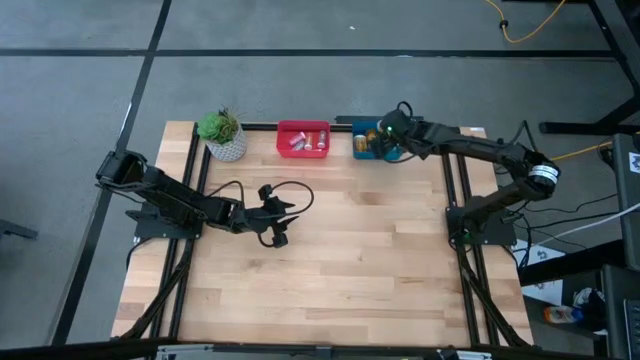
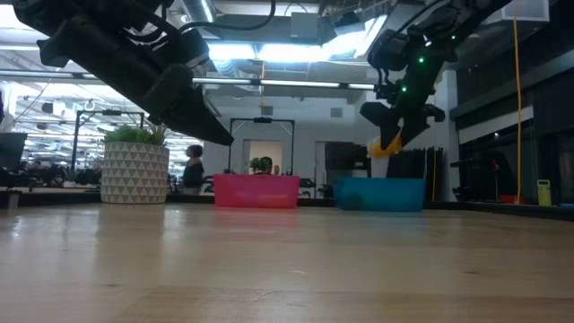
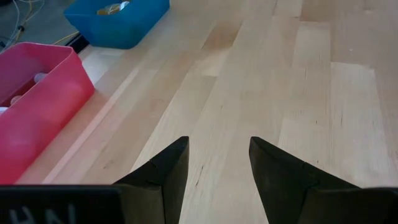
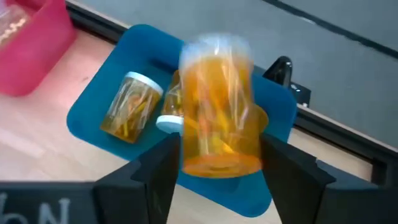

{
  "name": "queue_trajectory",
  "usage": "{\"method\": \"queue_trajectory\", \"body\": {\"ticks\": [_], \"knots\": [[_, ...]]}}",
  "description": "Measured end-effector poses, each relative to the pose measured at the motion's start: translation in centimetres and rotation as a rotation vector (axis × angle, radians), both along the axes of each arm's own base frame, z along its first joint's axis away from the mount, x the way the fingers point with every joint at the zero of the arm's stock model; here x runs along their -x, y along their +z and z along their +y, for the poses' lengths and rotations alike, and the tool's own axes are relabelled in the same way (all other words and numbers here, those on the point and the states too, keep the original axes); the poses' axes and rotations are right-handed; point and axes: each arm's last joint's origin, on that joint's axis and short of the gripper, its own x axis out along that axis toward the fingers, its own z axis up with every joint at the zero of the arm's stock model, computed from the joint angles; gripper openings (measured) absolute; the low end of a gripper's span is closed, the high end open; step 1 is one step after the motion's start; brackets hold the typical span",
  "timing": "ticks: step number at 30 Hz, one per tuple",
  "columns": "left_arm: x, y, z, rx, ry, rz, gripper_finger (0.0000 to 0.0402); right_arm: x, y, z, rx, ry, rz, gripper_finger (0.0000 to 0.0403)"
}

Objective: Pick and place medicine bottles into bin by pill shape (circle, oval)
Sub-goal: Put the orange pill bottle into the blue bin, then return to Home Position

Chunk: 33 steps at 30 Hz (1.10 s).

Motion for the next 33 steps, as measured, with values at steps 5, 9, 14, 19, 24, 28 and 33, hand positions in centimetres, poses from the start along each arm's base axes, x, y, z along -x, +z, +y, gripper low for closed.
{"method": "queue_trajectory", "body": {"ticks": [5,9,14,19,24,28,33], "knots": [[0.0,0.0,0.0,0.0,0.0,0.0,0.0163,0.3,-0.1,-0.5,-0.043,0.022,-0.022,0.0237],[0.0,0.0,0.0,0.0,0.0,0.0,0.0163,0.4,-0.1,-0.6,-0.043,0.021,-0.022,0.0247],[0.0,0.0,0.0,0.0,0.0,0.001,0.0163,0.3,-0.1,-0.6,-0.056,0.025,-0.036,0.0249],[0.0,0.0,0.0,0.0,0.0,0.001,0.0163,-0.6,0.2,0.9,-0.14,0.18,-0.099,0.025],[0.0,0.0,0.0,0.001,-0.001,-0.001,0.0163,-0.9,1.5,3.8,-0.194,0.262,-0.153,0.025],[0.0,0.0,0.0,0.001,0.0,-0.005,0.0163,-0.5,2.6,6.6,-0.193,0.295,-0.143,0.025],[0.0,0.2,0.1,-0.021,-0.012,0.002,0.0163,1.2,4.0,10.0,-0.212,0.343,-0.105,0.025]]}}
